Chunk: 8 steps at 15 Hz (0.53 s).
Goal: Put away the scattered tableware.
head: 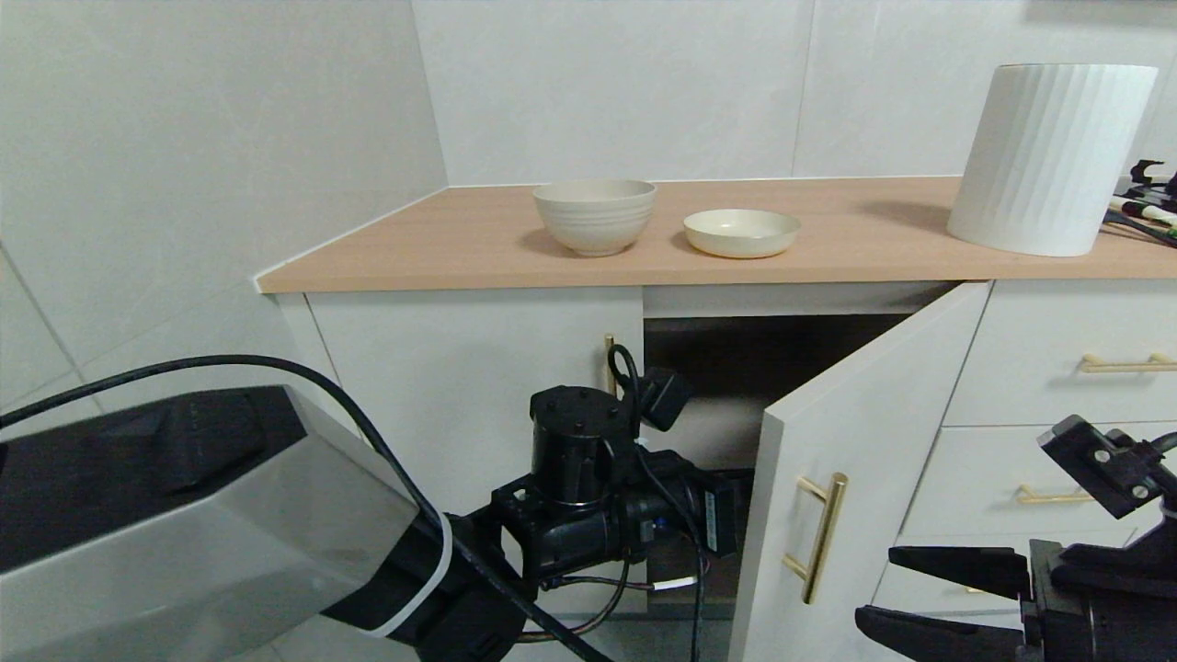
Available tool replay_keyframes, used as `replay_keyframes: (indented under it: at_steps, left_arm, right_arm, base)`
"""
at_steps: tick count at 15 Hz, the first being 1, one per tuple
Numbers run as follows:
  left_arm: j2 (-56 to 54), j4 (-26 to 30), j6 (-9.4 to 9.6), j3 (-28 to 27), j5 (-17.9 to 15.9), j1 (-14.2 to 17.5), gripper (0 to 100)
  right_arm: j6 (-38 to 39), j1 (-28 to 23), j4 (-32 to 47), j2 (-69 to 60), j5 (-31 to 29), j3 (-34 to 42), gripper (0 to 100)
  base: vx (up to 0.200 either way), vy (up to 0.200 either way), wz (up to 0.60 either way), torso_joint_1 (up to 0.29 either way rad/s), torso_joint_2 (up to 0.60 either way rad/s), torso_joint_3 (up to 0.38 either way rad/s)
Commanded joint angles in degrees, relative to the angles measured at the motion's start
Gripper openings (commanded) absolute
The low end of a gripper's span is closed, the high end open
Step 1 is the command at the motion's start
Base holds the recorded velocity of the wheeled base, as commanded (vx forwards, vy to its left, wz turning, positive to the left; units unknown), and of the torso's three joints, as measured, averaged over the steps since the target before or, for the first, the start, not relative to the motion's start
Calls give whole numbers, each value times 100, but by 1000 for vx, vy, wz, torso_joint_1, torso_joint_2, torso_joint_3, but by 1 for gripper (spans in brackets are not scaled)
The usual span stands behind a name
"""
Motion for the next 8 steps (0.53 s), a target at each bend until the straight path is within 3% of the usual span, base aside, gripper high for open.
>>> replay_keyframes:
  at_steps: [1, 4, 8]
  left_arm:
    - [0, 112, -3, -167, 15, -15, 0]
    - [-17, 464, -3, -404, 15, -41, 0]
    - [-26, 736, -12, -633, 15, -50, 0]
  right_arm:
    - [-3, 6, -5, 8, 1, 3, 100]
    - [-3, 112, -5, -19, -8, 12, 100]
    - [-3, 173, -5, -89, -8, 29, 100]
  base:
    - [0, 0, 0, 0, 0, 0]
    - [0, 0, 0, 0, 0, 0]
    - [-200, 0, 0, 12, 6, -2]
